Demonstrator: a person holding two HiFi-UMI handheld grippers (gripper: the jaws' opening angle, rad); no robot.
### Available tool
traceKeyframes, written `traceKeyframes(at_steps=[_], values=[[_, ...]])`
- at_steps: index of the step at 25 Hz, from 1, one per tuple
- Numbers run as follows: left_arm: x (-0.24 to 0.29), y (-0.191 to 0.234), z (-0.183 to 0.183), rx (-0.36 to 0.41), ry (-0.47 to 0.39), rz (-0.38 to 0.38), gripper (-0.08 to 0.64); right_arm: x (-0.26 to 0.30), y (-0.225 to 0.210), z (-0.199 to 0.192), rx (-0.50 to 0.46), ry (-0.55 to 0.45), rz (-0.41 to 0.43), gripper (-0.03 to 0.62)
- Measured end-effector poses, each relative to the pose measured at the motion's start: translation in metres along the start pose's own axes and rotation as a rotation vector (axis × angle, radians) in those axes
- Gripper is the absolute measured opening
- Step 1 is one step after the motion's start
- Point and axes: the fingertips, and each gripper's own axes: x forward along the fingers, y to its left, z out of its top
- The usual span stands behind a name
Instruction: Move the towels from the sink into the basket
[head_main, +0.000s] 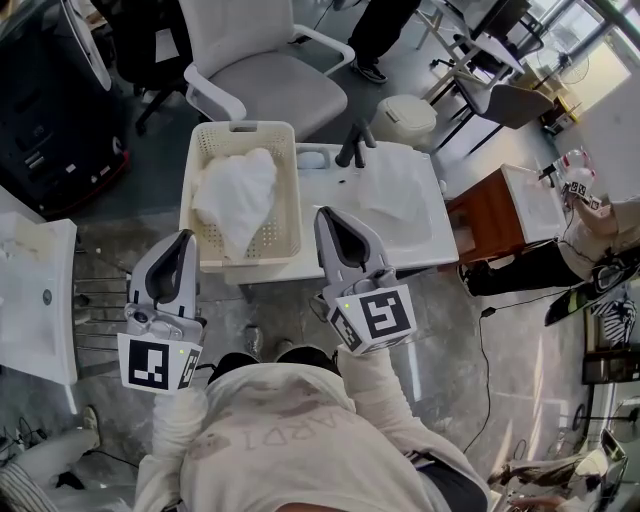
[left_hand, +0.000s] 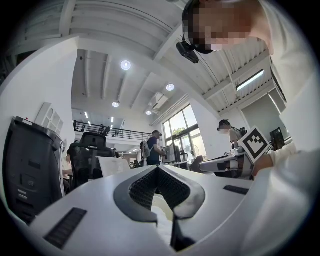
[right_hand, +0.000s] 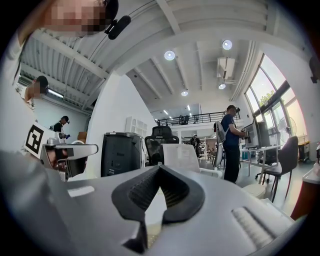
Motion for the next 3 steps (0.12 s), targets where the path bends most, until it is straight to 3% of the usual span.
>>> traceKeyframes(at_steps=[3], values=[[0.0017, 0.0010, 0.0005, -0.001, 0.001, -0.006, 0.006, 0.0018, 0.0009, 0.0005, -0.002, 0.002, 0.000, 0.009]])
